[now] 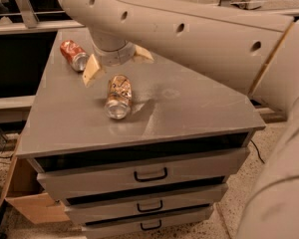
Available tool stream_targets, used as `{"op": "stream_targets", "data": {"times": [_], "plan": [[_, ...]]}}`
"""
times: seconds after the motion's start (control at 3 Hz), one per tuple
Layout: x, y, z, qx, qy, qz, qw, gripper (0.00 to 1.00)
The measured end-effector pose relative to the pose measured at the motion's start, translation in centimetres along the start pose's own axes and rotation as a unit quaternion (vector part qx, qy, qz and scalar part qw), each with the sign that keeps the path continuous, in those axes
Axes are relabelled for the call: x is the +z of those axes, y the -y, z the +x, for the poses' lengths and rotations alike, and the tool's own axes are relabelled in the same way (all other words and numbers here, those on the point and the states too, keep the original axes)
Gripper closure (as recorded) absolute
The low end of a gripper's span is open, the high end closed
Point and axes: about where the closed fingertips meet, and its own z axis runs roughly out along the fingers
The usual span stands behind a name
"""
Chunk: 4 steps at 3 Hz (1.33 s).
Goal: Place orange can upright
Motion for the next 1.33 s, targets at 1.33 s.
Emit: {"op": "stream_targets", "data": {"times": [1.33], "plan": [[3.2, -0.4, 3.0, 0.170, -0.061, 0.000, 0.9836, 0.19]]}}
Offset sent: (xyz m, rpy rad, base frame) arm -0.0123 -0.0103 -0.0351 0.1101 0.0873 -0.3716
